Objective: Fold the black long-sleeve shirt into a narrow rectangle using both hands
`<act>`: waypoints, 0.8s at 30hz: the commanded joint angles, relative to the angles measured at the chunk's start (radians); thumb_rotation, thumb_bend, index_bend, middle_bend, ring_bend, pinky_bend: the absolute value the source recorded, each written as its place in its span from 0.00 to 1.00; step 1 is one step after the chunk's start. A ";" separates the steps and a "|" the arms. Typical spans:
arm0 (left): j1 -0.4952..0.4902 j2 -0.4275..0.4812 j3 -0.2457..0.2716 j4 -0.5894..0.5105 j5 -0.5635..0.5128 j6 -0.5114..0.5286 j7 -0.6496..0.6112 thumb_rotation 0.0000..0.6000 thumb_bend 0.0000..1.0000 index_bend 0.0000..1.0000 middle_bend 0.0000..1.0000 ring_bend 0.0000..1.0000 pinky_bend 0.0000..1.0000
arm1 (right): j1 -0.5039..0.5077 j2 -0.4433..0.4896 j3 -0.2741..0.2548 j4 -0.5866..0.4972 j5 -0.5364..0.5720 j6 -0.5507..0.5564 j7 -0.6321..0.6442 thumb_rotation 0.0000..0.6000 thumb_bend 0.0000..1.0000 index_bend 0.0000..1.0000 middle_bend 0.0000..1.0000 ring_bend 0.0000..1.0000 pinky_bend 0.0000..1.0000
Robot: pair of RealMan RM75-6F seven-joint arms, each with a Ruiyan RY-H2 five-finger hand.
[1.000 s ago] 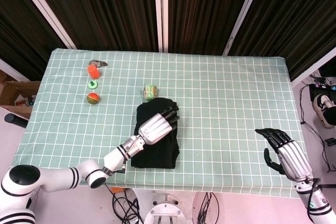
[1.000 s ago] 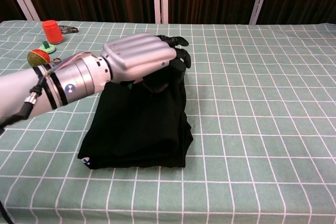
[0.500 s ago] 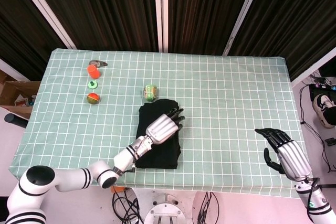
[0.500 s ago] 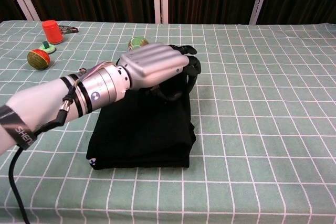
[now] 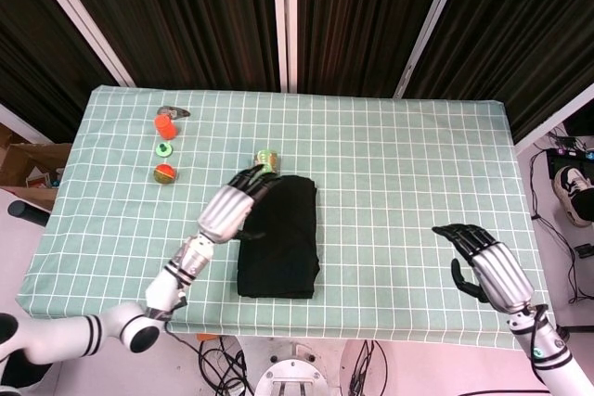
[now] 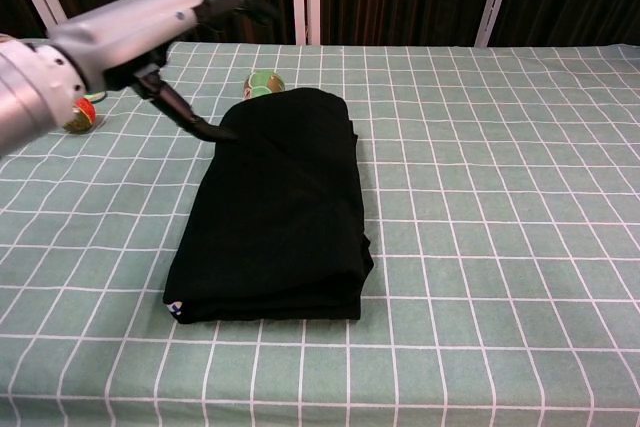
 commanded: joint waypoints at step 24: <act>0.308 0.153 0.130 -0.054 -0.023 0.213 -0.044 1.00 0.19 0.11 0.12 0.04 0.15 | 0.729 -0.577 0.307 0.302 0.564 -0.937 -0.205 1.00 0.83 0.18 0.20 0.10 0.15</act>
